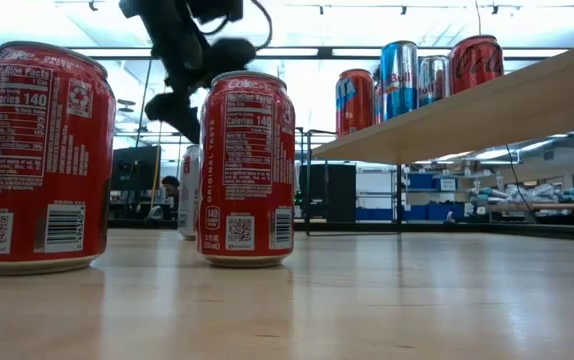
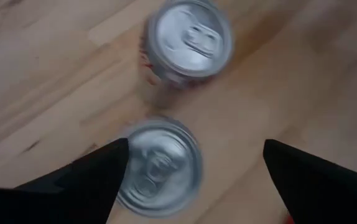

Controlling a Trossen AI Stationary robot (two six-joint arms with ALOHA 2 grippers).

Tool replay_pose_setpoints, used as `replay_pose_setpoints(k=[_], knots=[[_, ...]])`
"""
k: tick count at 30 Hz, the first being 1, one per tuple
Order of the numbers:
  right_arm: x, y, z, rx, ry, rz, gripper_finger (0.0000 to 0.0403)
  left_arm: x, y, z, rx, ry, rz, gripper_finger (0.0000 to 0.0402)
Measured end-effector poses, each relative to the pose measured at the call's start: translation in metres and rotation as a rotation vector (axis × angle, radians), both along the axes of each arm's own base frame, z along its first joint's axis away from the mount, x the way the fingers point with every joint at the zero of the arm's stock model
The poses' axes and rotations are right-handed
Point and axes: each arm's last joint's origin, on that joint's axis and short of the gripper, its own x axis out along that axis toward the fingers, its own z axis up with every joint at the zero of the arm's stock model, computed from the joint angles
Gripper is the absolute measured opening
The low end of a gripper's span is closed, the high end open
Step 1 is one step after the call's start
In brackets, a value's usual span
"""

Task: Place canned beverage on shelf
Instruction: Put the bottom white soda can on the shelf

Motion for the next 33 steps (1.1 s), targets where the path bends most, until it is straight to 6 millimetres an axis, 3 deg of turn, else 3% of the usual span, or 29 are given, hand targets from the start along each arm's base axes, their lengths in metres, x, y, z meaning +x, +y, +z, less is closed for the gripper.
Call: replay_pose_setpoints(k=[9, 17, 23, 27, 33], knots=[[-0.001, -0.002, 0.003, 0.012, -0.023, -0.012, 0.0191, 0.006, 0.005, -0.007, 0.044, 0.017, 0.047, 0.0387], [-0.001, 0.001, 0.003, 0.015, -0.027, -0.008, 0.0191, 0.006, -0.004, -0.004, -0.017, -0.002, 0.014, 0.0387], [0.001, -0.001, 0.005, 0.003, -0.053, 0.0, 0.0191, 0.008, -0.006, 0.013, -0.041, -0.002, 0.036, 0.0387], [0.002, -0.001, 0.006, -0.003, -0.065, 0.007, 0.0191, -0.002, -0.004, 0.027, -0.002, 0.093, 0.134, 0.0387], [0.006, 0.0, 0.01, -0.005, -0.128, 0.025, 0.0191, -0.005, -0.002, 0.028, -0.009, 0.127, 0.231, 0.0387]])
